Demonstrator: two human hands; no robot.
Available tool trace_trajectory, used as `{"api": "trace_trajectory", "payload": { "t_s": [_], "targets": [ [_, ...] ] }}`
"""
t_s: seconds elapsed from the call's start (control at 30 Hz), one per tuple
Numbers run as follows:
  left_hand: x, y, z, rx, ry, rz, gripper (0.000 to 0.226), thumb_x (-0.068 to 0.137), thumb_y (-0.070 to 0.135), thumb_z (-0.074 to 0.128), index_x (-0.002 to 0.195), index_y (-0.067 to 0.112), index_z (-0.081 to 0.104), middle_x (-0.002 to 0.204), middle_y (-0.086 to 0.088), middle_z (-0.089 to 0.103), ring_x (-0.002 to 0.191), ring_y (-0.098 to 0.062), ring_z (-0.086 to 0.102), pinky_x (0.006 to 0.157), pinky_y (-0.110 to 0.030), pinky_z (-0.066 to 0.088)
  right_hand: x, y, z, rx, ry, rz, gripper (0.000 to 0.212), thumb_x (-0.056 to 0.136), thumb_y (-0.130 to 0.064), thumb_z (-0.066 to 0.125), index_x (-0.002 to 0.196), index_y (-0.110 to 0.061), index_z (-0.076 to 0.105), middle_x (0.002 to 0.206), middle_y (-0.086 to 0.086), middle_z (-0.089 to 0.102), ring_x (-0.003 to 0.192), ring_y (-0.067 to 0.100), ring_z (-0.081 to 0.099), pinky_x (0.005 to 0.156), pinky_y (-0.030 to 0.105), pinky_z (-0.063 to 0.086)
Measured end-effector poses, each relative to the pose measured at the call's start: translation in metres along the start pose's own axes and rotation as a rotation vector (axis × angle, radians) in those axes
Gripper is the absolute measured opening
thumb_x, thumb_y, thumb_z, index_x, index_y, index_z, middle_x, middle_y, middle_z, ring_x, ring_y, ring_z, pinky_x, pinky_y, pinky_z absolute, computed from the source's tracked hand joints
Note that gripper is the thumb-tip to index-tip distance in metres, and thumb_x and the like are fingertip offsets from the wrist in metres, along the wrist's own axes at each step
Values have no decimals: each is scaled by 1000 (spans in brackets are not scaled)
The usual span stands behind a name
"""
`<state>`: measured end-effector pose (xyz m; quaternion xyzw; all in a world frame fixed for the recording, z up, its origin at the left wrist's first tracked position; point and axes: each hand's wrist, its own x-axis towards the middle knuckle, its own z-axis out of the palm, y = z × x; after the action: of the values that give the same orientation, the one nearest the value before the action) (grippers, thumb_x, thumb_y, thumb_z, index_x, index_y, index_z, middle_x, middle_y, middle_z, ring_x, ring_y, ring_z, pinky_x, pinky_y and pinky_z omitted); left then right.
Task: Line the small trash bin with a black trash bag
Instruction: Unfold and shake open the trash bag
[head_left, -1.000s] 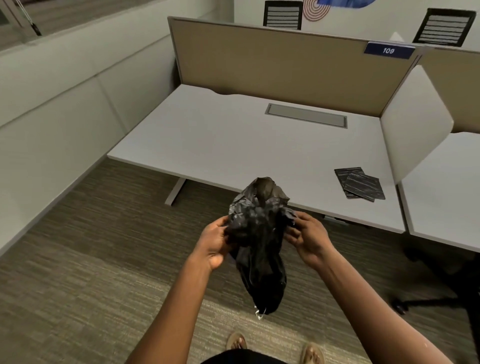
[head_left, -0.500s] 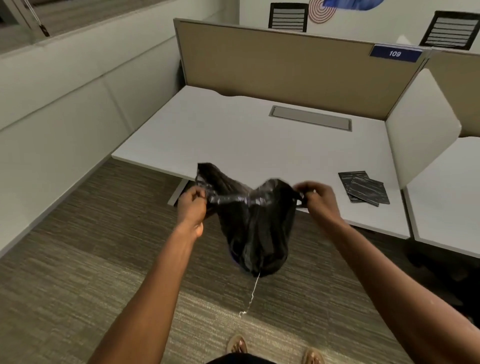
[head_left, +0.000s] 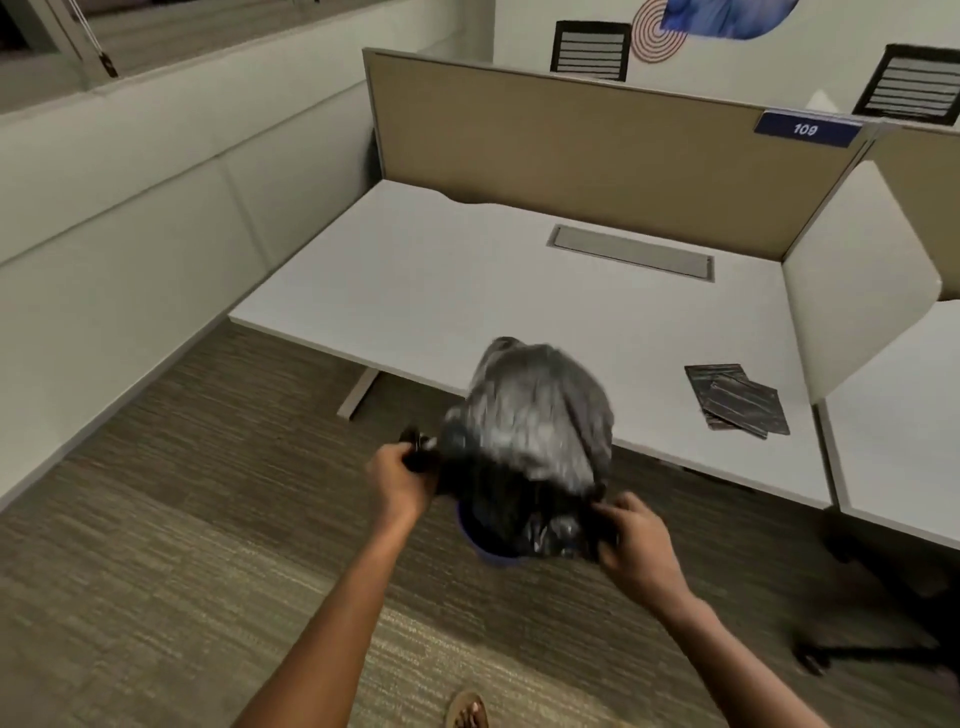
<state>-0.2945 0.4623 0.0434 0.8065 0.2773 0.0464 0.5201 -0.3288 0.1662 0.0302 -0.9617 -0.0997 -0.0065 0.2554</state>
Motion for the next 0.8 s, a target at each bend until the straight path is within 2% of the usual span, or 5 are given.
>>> {"api": "trace_trajectory", "payload": {
  "t_s": [0.27, 0.37, 0.47, 0.6, 0.8],
  "targets": [
    [-10, -14, 25, 344, 72, 149, 42, 80, -8, 75, 118, 8, 68, 130, -8, 53, 68, -2, 46, 55, 7, 39, 15, 12, 13, 743, 170, 605, 6, 88, -19, 78, 85, -19, 83, 80, -2, 80, 79, 14, 73, 69, 27, 55],
    [-4, -2, 31, 362, 81, 94, 71, 78, -7, 77, 143, 12, 55, 155, -12, 40, 117, -26, 64, 83, -10, 45, 33, 11, 10, 869, 266, 771, 14, 94, -19, 72, 82, -14, 79, 83, 6, 78, 82, 23, 71, 68, 35, 58],
    [-1, 1, 30, 315, 125, 6, 97, 77, -11, 79, 160, 16, 35, 172, -15, 15, 151, -36, 37, 104, -31, 51, 37, 11, 5, 776, 471, 820, 14, 94, -30, 70, 82, -25, 74, 87, -2, 75, 82, 8, 69, 68, 26, 53],
    [2, -13, 18, 204, 239, -143, 85, 80, -8, 76, 156, 11, 43, 168, -18, 25, 150, -39, 36, 115, -44, 44, 39, 5, -5, 890, 635, 837, 13, 98, -26, 65, 86, -28, 69, 93, -6, 69, 83, 7, 64, 68, 18, 46],
    [7, -49, -6, -200, 366, -449, 65, 91, -7, 63, 153, 3, 46, 152, -23, 52, 136, -42, 55, 114, -47, 48, 16, -1, 12, 1225, 314, 874, 17, 98, -17, 62, 89, -15, 77, 97, 10, 73, 91, 24, 66, 84, 44, 52]
  ]
}}
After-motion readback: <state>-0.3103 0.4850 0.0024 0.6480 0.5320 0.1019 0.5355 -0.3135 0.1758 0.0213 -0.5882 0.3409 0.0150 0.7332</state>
